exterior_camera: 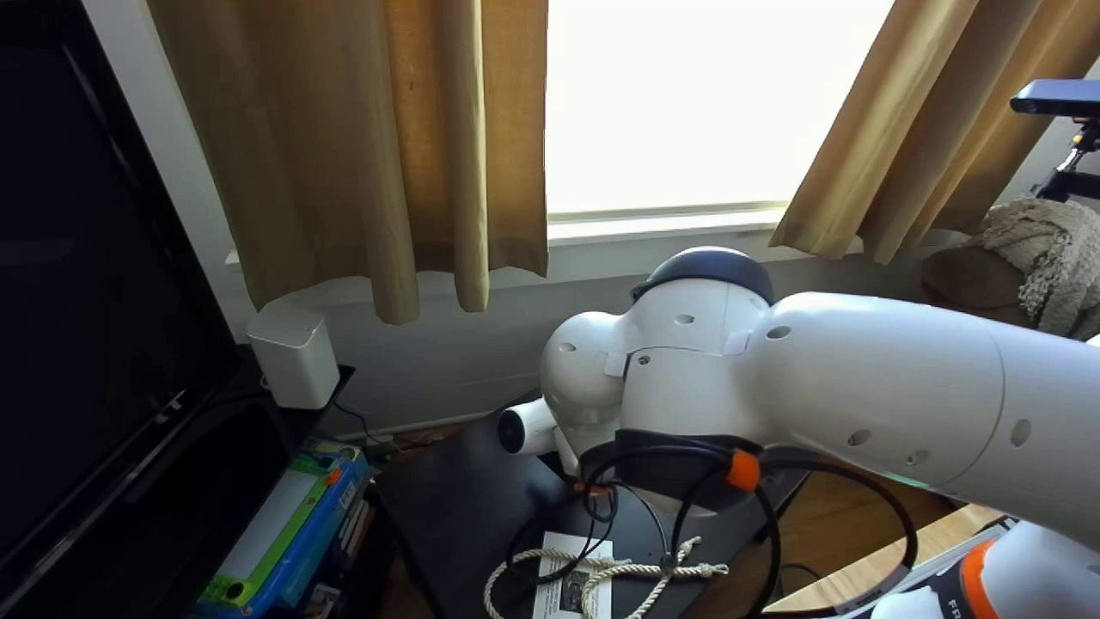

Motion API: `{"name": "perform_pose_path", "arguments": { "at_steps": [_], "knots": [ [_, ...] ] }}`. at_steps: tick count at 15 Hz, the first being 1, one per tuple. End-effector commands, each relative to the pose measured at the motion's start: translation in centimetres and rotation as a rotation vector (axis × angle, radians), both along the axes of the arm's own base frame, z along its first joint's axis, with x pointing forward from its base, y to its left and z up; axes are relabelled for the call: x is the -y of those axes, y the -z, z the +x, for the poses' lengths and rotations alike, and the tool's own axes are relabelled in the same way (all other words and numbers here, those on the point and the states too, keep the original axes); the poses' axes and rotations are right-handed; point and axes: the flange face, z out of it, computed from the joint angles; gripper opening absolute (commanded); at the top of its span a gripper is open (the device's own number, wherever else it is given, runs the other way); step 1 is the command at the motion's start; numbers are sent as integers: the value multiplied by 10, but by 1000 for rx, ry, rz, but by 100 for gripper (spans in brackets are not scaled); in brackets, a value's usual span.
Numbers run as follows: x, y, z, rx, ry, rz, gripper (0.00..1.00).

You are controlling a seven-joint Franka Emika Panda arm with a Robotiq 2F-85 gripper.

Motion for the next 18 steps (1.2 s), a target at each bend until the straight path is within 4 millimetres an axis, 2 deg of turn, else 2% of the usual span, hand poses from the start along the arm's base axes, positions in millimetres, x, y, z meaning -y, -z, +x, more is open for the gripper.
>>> {"name": "perform_pose_path", "arguments": {
  "at_steps": [1,5,8,9,12,13,18],
  "knots": [
    [-3,-8,6,11,-26,16,99],
    [11,-42,22,41,-2,8,100],
    [22,-66,33,42,-1,89,100],
    [12,-51,37,63,11,36,100],
    [21,-66,42,60,14,74,100],
    [18,-70,41,60,-19,95,100],
    [40,-78,50,61,-101,272,100]
  ]
}}
